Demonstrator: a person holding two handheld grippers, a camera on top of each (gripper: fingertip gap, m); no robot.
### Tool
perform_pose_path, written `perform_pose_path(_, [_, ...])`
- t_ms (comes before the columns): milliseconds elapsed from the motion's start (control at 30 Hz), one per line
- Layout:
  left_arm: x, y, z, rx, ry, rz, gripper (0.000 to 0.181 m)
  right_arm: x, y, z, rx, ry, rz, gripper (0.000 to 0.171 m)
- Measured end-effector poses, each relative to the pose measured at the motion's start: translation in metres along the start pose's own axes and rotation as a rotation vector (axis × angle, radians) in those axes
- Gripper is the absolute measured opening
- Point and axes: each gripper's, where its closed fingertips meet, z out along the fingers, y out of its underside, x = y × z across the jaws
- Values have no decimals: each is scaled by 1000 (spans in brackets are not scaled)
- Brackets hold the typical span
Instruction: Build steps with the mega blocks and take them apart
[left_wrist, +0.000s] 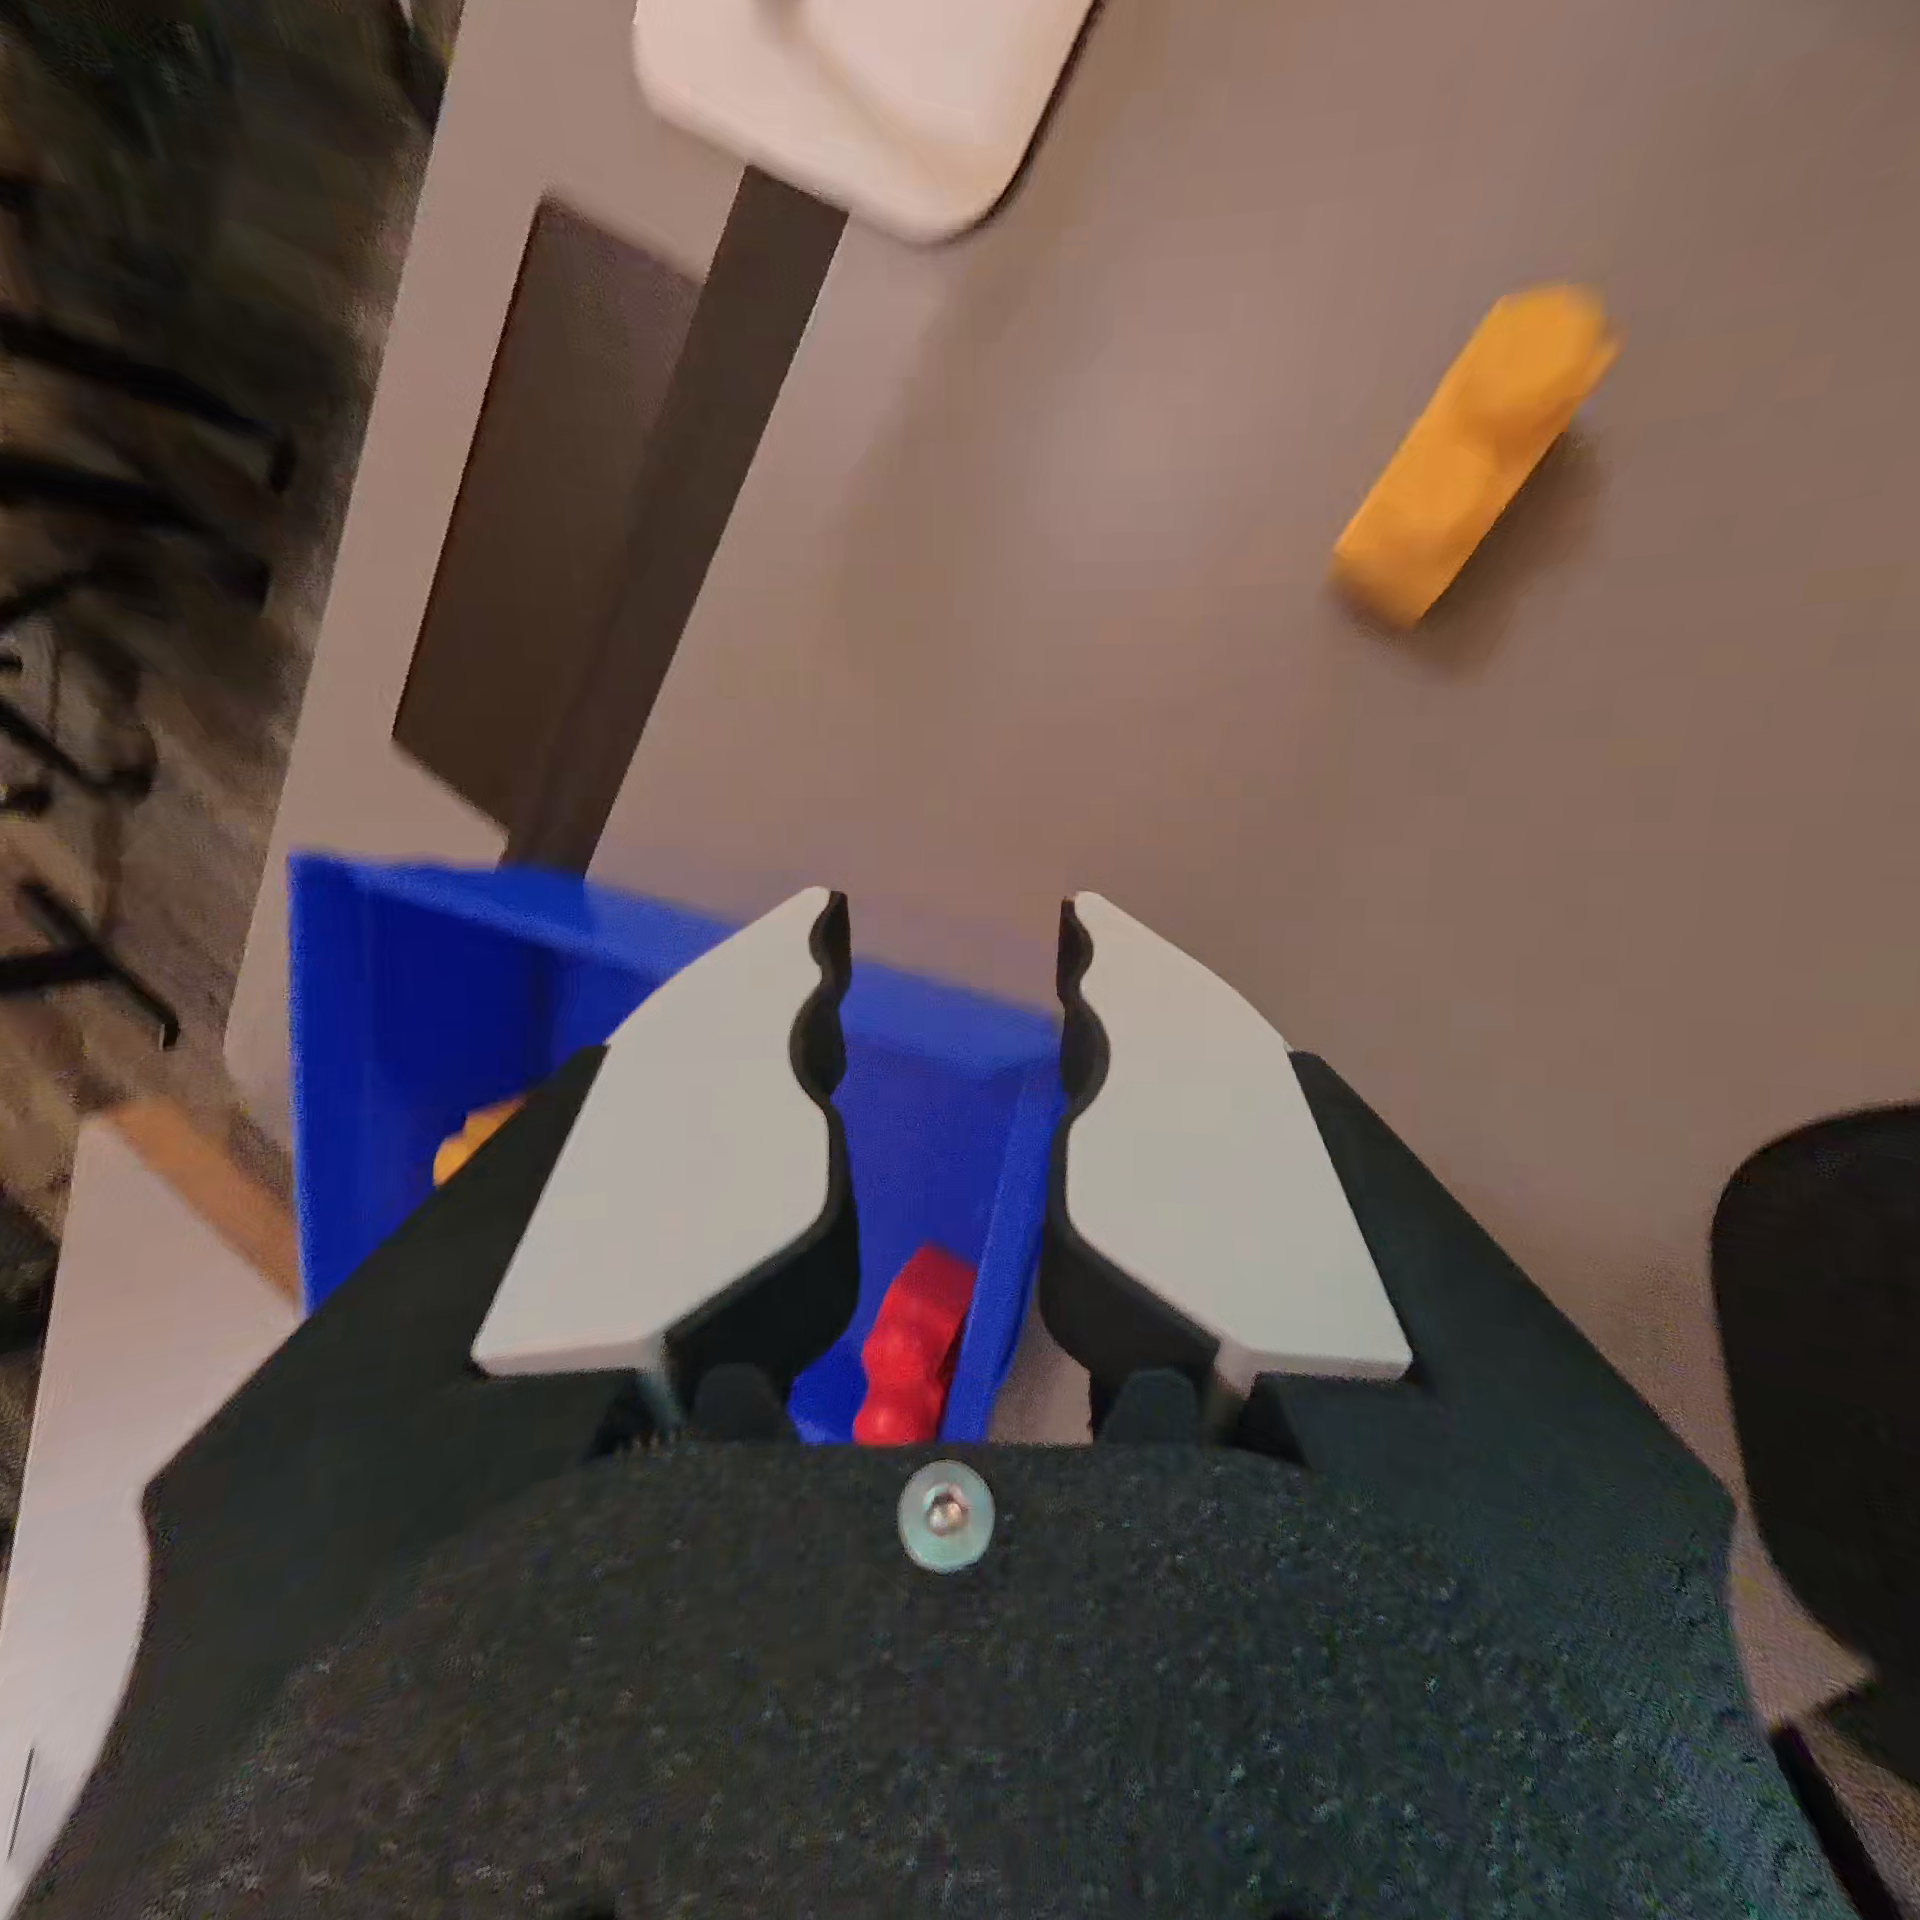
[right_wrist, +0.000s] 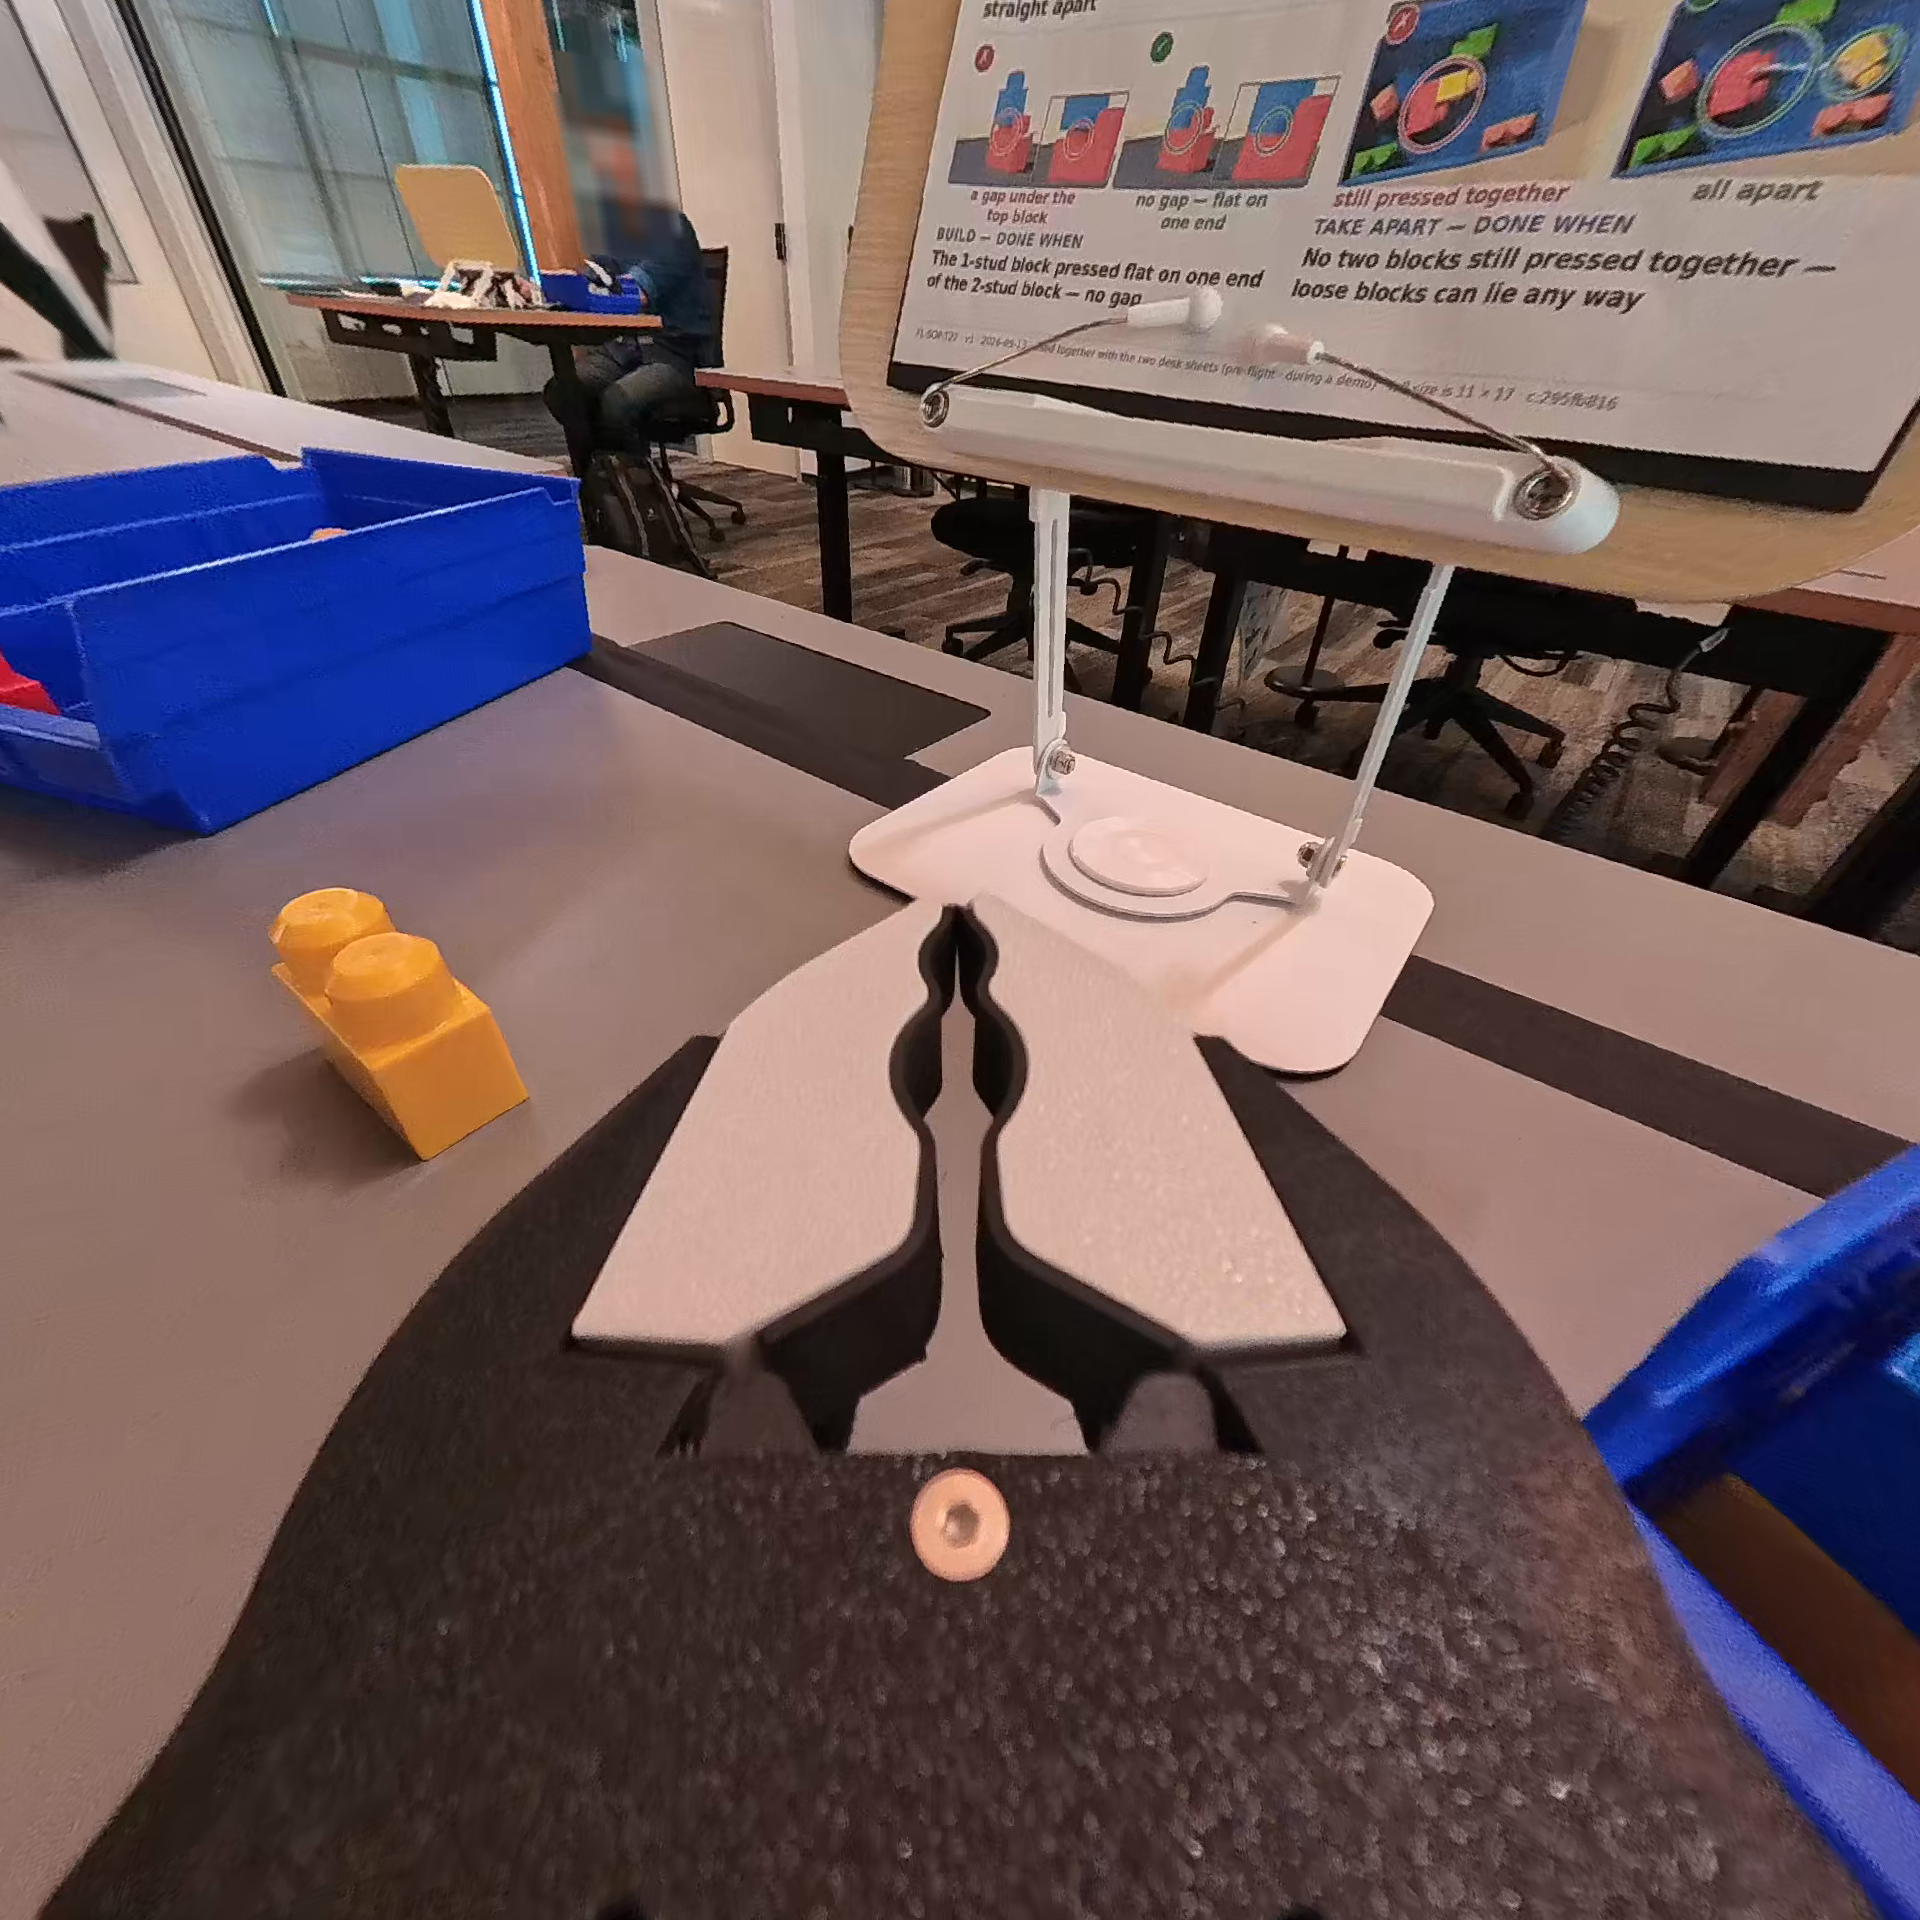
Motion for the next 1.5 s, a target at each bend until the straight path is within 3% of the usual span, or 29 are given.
perform_pose_path(33, [-11,19,-5,-39,-9,-21,38,0,1,0,-2,-1,-1,0])
perform_pose_path(233, [-41,139,5,-327,24,-152,40,-2,4,1,-14,-7,-11,0])
perform_pose_path(333, [-40,179,18,-414,67,-211,41,-3,5,1,-18,-9,-14,0])
perform_pose_path(600, [-34,226,46,-499,170,-314,46,-3,6,1,-23,-15,-17,0])
perform_pose_path(733, [-26,235,58,-529,216,-324,39,-4,7,2,-25,-19,-18,0])
perform_pose_path(767, [-22,234,59,-523,247,-331,30,-4,7,2,-26,-19,-19,0])
perform_pose_path(967, [-36,213,43,-482,165,-306,31,-3,6,1,-22,-17,-18,0])
perform_pose_path(1167, [-39,126,-11,-324,64,-206,30,-3,6,1,-24,-16,-22,0])
perform_pose_path(1300, [1,58,-22,-254,81,-77,30,-3,6,0,-22,-12,-23,0])
perform_pose_path(1500, [96,-20,2,-187,211,159,30,-1,3,-1,-16,-7,-21,0])
